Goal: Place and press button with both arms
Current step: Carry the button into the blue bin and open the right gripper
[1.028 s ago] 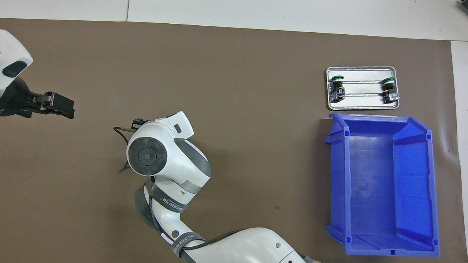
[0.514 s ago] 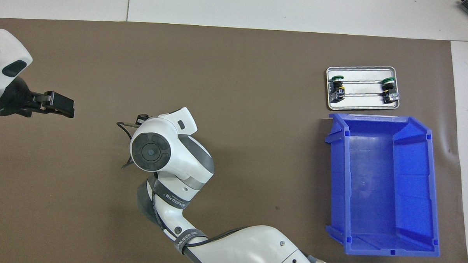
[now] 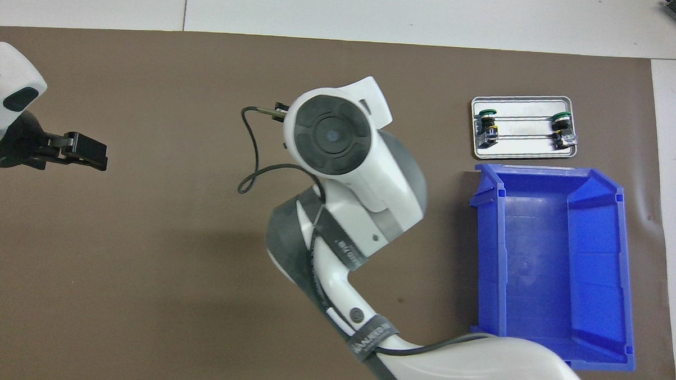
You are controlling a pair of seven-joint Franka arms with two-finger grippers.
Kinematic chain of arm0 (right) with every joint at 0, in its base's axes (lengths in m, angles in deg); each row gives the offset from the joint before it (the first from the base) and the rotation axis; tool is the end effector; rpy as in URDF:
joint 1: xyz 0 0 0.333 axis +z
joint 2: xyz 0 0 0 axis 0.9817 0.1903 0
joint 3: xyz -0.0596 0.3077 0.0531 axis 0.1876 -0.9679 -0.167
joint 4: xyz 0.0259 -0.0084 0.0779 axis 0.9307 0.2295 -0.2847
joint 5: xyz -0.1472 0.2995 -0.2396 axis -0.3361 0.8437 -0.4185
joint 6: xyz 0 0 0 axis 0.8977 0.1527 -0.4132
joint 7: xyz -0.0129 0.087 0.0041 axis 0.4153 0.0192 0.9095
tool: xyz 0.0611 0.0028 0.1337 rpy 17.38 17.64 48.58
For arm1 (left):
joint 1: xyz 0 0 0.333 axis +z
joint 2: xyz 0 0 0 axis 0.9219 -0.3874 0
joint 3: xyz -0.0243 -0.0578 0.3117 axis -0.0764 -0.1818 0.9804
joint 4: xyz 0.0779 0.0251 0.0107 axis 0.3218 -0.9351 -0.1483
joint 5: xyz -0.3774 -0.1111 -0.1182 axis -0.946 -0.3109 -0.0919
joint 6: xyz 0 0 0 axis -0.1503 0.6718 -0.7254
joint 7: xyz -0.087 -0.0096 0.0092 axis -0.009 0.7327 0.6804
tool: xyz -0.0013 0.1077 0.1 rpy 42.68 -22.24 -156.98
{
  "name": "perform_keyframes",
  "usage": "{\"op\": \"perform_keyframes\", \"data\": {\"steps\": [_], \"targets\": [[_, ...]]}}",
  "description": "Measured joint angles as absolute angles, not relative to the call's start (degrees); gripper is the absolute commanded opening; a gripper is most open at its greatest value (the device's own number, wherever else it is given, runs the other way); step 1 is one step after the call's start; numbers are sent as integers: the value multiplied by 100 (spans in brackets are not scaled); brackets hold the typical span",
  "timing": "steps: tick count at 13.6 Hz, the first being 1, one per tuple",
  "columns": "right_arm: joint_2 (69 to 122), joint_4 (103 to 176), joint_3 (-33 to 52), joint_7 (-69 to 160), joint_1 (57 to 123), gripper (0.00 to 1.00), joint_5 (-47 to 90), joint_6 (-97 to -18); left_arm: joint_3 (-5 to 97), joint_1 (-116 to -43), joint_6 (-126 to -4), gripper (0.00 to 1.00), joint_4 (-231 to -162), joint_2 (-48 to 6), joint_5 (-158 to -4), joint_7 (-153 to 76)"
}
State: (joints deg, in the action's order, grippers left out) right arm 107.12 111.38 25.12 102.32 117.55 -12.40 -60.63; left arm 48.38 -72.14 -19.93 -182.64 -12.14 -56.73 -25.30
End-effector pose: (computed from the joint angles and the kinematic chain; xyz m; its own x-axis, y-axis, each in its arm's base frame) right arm 0.6462 0.3934 0.4666 0.9093 -0.2883 0.3000 -0.2523 -0.9554 -0.1533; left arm 0.5752 -0.0572 0.5424 0.9981 -0.0501 -0.0370 -0.0493 -0.9985 0.0231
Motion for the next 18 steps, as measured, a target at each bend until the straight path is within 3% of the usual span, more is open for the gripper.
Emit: {"op": "perform_keyframes", "data": {"steps": [4, 7, 11, 14, 18], "targets": [[8977, 12934, 2522, 8150, 10502, 0, -1225, -5752, 4838, -7214, -1993, 99, -18264, -1214, -5673, -2530], [8131, 13930, 2524, 6494, 9477, 0, -1071, -5484, 4839, -7214, -1993, 99, -18264, -1214, -5673, -2530], [7629, 15552, 2528, 4972, 8473, 0, -601, -6451, 4840, -7214, -1993, 99, -18264, -1214, -5673, -2530], [7501, 16636, 2513, 4780, 8392, 0, -460, -7372, 4839, -7214, -1993, 99, -18264, -1214, -5673, -2530], [7491, 17235, 2480, 4686, 8392, 0, -459, -7918, 4840, -7214, -1993, 99, -18264, -1214, -5673, -2530]]}}
